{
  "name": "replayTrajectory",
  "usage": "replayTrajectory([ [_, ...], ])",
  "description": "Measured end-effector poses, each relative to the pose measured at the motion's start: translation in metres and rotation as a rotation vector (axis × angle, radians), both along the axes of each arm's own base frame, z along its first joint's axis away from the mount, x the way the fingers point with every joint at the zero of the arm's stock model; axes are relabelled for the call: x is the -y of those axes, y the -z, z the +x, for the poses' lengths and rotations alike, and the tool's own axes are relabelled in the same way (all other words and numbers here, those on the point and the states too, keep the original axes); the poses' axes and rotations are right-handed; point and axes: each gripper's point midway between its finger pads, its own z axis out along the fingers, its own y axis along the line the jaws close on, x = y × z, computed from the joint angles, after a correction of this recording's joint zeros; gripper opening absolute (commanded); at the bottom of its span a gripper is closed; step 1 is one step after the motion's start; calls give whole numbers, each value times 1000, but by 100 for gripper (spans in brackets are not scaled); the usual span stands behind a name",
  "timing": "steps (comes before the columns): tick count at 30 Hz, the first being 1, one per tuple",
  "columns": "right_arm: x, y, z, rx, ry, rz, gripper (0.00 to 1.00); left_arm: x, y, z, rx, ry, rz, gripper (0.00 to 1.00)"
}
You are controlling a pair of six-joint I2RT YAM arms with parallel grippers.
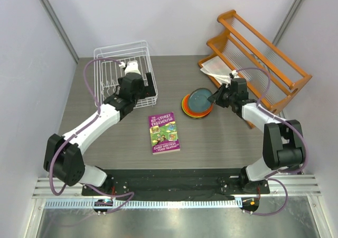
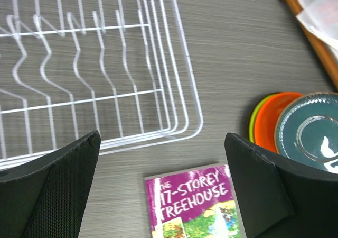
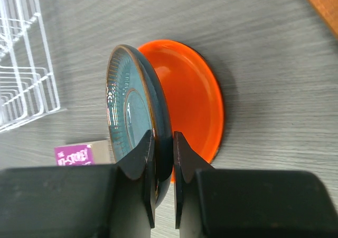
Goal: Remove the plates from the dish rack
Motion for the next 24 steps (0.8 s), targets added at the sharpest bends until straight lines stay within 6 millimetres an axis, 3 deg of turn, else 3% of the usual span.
replayTrajectory([
  [6,2,29,1,-69,-6,4,1,-18,-1,-6,13,-50,57,99],
  [10,-6,36,6,-67,-44,45,4,-26,-2,-11,23,-74,69,99],
  [12,-10,36,9,-59,-56,62,12,-29,-4,-12,30,-81,70,99],
  [13,-11,36,10,-54,-61,66,30,-29,-5,-12,34,-84,70,99],
  [14,-12,35,11,-50,-65,70,41,-30,-7,-12,39,-85,70,99],
  [21,-15,32,11,-35,-98,71,72,-32,-9,-14,45,-84,79,100],
  [24,-13,35,8,-42,-105,52,74,-32,-8,-14,42,-84,80,100],
])
